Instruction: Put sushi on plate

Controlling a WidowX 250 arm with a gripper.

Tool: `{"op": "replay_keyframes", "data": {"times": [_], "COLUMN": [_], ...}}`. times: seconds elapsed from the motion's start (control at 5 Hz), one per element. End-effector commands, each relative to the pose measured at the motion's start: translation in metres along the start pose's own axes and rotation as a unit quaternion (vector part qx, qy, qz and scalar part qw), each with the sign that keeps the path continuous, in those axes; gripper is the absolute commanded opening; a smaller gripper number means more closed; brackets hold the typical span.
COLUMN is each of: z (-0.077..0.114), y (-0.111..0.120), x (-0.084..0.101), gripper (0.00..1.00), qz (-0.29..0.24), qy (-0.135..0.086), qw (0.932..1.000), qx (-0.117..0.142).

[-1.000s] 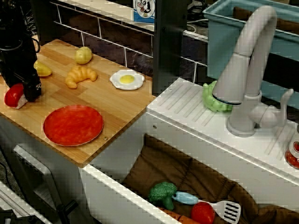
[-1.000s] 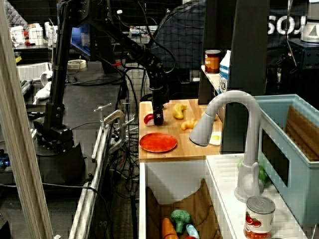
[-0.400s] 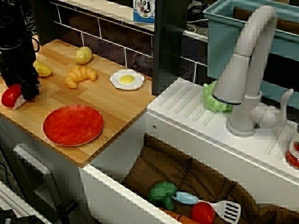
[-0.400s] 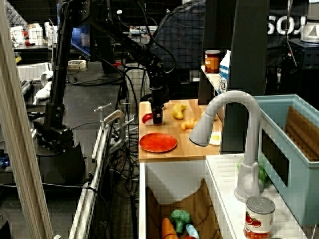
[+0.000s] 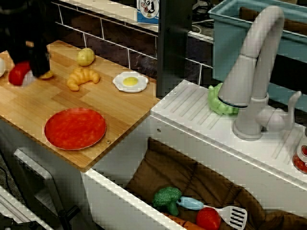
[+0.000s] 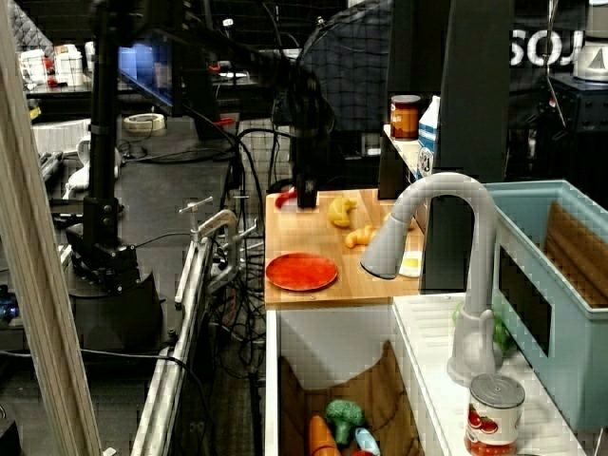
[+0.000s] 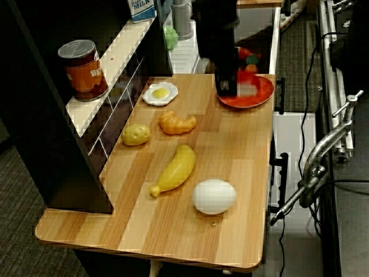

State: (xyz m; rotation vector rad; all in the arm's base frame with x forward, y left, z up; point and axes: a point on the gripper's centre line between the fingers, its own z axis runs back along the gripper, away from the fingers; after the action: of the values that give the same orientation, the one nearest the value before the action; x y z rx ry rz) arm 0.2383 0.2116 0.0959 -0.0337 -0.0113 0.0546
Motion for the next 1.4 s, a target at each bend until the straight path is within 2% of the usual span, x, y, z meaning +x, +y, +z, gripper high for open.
{"op": "replay_keyframes", "data": {"times": [0.0,0.2,0.4,0.6,0.8,1.0,1.2], "z": [0.069,0.035,0.016,-0.004,-0.013,-0.015,-0.012], "y": [-0.020,-0.013,-0.005,-0.006,-0.024,-0.048,-0.069], "x": [-0.042,-0.070,-0.083,-0.085,-0.078,-0.072,-0.056], "gripper": [0.00,0.00,0.00,0.00,0.00,0.00,0.00], "qz": [-0.052,-0.061,-0.043,-0.017,0.003,0.016,0.026], "qy": [-0.014,-0.024,-0.049,-0.046,-0.040,-0.046,-0.046], "qw": [0.9981,0.9978,0.9977,0.9987,0.9989,0.9987,0.9982], "qx": [-0.030,-0.011,-0.019,-0.013,-0.023,-0.017,-0.027]}}
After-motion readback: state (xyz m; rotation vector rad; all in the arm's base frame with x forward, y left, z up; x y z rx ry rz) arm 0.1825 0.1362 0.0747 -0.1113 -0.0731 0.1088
